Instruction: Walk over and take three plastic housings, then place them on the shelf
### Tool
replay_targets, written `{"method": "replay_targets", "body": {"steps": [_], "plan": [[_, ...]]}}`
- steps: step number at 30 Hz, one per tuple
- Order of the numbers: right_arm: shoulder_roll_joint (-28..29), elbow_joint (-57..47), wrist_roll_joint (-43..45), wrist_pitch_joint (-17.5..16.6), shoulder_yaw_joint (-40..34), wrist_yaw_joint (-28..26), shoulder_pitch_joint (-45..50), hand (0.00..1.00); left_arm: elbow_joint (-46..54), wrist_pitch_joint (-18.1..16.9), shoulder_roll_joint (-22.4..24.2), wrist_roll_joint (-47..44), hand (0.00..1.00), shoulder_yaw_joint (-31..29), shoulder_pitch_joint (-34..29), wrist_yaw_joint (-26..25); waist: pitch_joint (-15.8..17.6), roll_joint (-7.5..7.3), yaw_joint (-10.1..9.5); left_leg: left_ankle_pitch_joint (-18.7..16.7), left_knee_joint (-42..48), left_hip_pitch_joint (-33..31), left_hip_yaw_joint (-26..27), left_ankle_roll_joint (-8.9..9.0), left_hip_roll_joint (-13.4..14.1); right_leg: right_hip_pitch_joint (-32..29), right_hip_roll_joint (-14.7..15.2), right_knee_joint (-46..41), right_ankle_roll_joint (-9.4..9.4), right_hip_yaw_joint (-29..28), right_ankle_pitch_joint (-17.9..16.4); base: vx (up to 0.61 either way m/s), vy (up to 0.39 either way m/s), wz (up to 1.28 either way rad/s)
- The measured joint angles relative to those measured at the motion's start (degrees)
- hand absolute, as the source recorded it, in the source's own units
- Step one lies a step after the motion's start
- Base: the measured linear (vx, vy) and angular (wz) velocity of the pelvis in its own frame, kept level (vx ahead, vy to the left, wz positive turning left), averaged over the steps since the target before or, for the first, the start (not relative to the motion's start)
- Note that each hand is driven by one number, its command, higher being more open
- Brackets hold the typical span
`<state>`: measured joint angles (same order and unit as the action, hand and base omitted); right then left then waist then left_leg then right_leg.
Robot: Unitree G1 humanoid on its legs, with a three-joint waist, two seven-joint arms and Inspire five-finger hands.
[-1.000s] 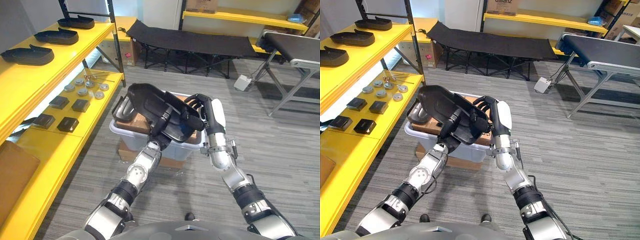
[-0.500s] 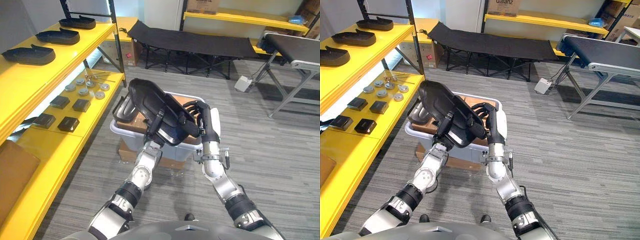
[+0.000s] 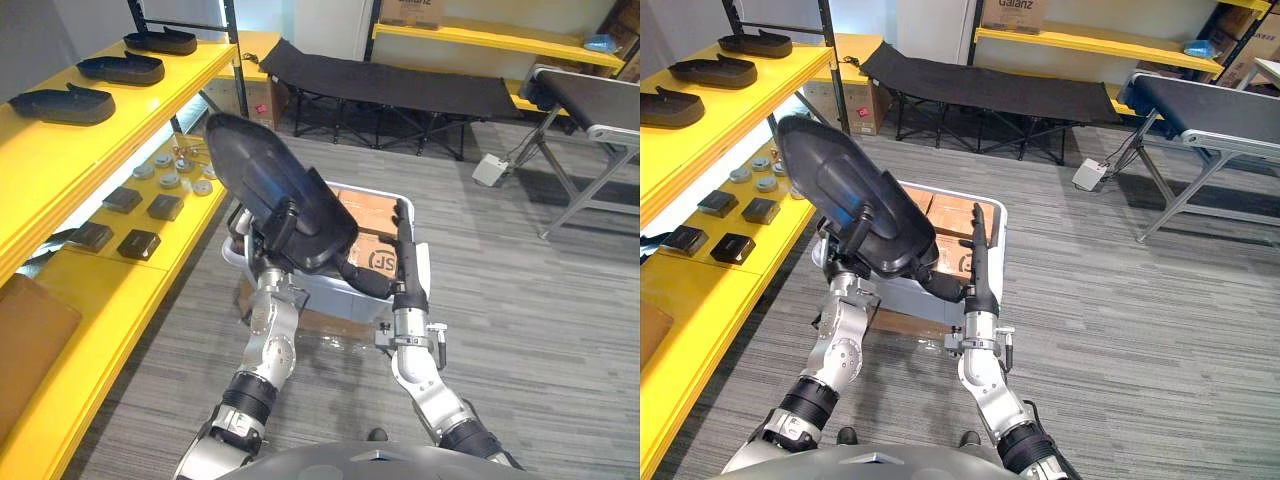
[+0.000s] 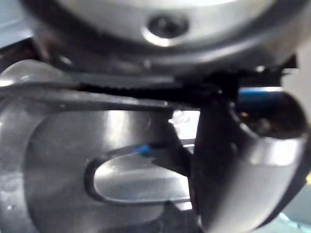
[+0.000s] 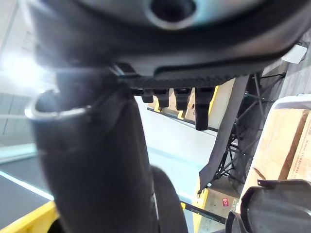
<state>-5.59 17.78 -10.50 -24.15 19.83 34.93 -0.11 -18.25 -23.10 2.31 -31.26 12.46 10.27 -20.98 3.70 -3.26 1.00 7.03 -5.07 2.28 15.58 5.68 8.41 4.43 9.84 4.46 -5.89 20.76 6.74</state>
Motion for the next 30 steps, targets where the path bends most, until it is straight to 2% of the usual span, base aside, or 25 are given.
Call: {"method": "replay_targets", "body": {"steps": [3, 7, 12, 15, 19, 23, 26, 28, 30], "plan": [[0.1, -0.8, 4.2, -1.1, -3.5, -0.9, 0.6, 1.0, 8.8, -0.2, -0.4, 13.1, 0.0, -2.0, -3.9, -5.1, 0.0, 0.07, 0.04, -0.2, 0.0, 0.0, -0.7, 0.24, -0.4, 0.5, 0.1, 0.0, 0.07, 0.8, -0.3, 0.01, 0.005, 0.12], [-0.8, -1.9, 9.8, -2.0, -6.2, -4.1, 0.6, 1.0, 17.4, -0.6, -2.1, 25.2, 0.0, -3.9, -6.4, -9.3, -0.2, 0.74, -0.57, -0.1, 0.0, 0.0, -1.3, 0.26, -0.6, 0.8, 0.1, 0.0, 0.12, 1.3, -0.4, 0.0, 0.0, 0.07], [-1.8, -2.9, 13.9, -2.7, -7.2, -9.6, 0.6, 1.0, 21.7, -0.6, -3.4, 34.5, 0.0, -5.5, -9.3, -11.8, -1.2, 2.4, -0.85, -0.1, 0.0, -0.3, -2.4, 0.24, -0.9, 1.0, 0.4, 0.0, 0.02, 2.6, -1.2, -0.01, 0.0, 0.12], [-2.2, -2.9, 14.3, -2.7, -7.8, -12.2, 0.5, 1.0, 22.6, -0.6, -3.8, 36.1, 0.0, -6.0, -11.8, -11.6, -1.7, 3.15, -1.02, 0.2, 0.0, -1.0, -3.3, 0.22, -0.9, 1.0, 0.4, 0.0, 0.0, 3.5, -1.3, 0.0, -0.009, 0.15], [-3.5, -2.9, 17.0, -1.7, -8.1, -16.9, 0.3, 1.0, 23.4, -0.5, -4.8, 36.1, 0.0, -6.1, -14.1, -9.1, -1.7, 3.23, -1.5, 0.3, 0.0, -1.1, -4.2, 0.24, -1.0, 1.4, 0.3, 0.0, 0.09, 4.3, -1.5, 0.0, -0.011, 0.12], [-3.9, -2.5, 18.5, 2.0, -8.8, -20.3, 0.2, 1.0, 27.8, -0.5, -5.3, 36.1, 0.0, -6.3, -18.2, -4.9, -1.8, 3.32, -2.43, 0.4, 0.1, -1.1, -5.4, 0.25, -1.1, 2.5, 0.3, 0.0, 0.19, 5.7, -1.7, 0.0, -0.009, 0.15], [-4.2, -0.1, 18.7, 4.9, -9.0, -21.0, -1.4, 1.0, 29.8, -0.4, -5.8, 35.9, 0.0, -6.8, -20.4, -2.9, -1.9, 3.58, -2.75, 0.5, 0.1, -1.2, -6.5, 0.25, -1.3, 2.9, 0.4, 0.0, 0.14, 6.8, -1.9, -0.01, -0.008, 0.21], [-5.5, 2.4, 18.7, 7.6, -9.2, -21.0, -3.2, 1.0, 30.6, -0.4, -5.8, 34.3, 0.0, -6.8, -21.8, -1.5, -2.2, 4.13, -3.91, 0.7, 0.0, -1.7, -7.3, 0.11, -1.5, 3.0, 0.5, 0.0, 0.08, 7.6, -1.9, -0.02, 0.0, 0.19], [-6.2, 4.4, 18.7, 8.7, -9.6, -20.9, -4.3, 1.0, 30.7, -0.4, -5.7, 33.1, 0.0, -7.0, -22.7, 0.1, -2.2, 4.52, -4.23, 0.9, 0.0, -1.9, -8.1, -0.08, -1.8, 3.3, 0.7, 0.0, 0.03, 8.4, -2.0, -0.02, 0.005, 0.22]]}}
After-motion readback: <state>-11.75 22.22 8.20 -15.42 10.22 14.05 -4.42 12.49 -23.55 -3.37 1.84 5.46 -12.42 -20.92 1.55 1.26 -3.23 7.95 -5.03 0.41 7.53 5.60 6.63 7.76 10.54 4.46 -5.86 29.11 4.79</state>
